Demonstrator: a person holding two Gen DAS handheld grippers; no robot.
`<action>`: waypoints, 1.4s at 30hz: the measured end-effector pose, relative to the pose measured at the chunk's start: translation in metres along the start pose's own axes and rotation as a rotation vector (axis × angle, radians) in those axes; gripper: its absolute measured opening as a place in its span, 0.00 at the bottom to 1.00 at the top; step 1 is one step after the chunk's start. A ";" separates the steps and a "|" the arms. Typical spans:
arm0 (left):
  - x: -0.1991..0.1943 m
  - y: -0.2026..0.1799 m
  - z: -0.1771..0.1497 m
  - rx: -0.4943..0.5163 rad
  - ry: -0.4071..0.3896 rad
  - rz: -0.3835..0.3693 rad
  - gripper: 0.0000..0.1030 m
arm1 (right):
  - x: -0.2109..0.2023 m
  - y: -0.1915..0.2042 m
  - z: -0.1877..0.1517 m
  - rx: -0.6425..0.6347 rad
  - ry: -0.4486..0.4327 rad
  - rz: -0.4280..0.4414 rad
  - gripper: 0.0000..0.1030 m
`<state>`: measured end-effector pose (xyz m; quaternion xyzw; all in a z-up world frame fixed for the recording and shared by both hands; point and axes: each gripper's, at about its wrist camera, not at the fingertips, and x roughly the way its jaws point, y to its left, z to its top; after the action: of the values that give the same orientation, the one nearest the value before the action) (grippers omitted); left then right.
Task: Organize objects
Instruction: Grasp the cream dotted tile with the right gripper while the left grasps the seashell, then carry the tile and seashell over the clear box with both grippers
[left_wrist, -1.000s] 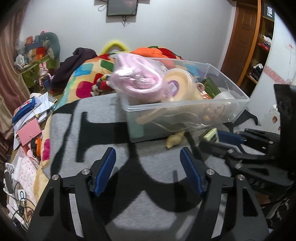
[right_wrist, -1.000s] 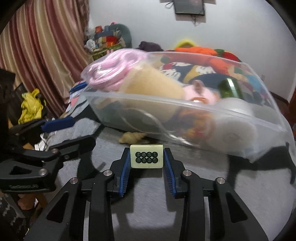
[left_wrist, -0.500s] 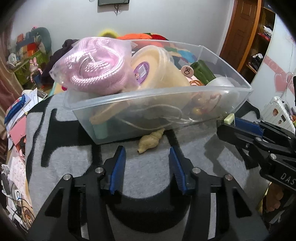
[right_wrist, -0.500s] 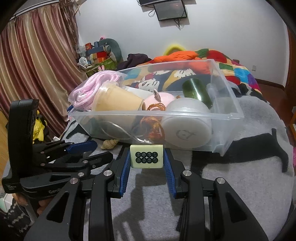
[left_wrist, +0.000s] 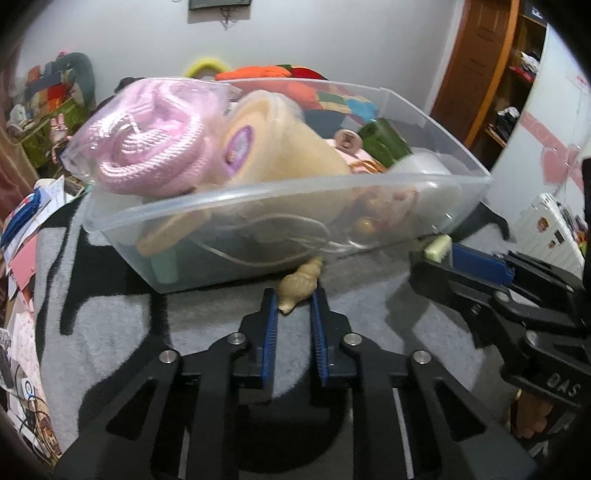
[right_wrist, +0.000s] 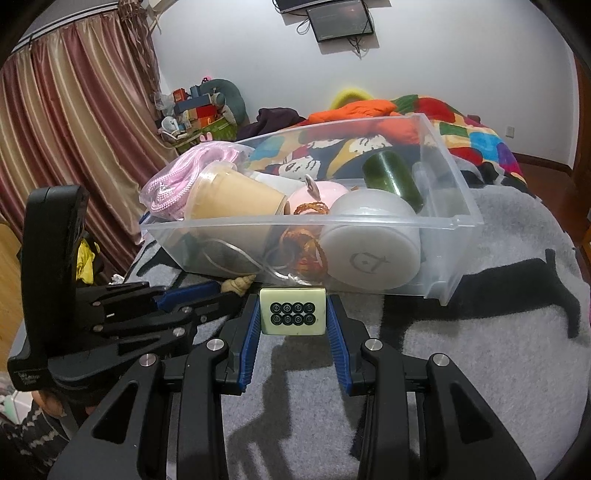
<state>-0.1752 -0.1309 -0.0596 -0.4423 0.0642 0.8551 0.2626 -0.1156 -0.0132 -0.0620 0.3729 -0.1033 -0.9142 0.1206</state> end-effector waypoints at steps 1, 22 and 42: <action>-0.001 -0.002 -0.001 0.006 0.004 -0.006 0.11 | 0.000 0.000 0.000 0.000 -0.001 0.000 0.31; 0.009 -0.014 0.010 0.051 0.007 0.018 0.22 | -0.004 -0.005 0.000 0.005 -0.008 0.004 0.31; -0.042 -0.025 0.009 0.070 -0.150 0.027 0.21 | -0.019 0.001 0.005 -0.018 -0.050 0.005 0.31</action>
<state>-0.1488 -0.1227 -0.0175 -0.3668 0.0801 0.8866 0.2703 -0.1060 -0.0077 -0.0455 0.3486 -0.0990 -0.9238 0.1235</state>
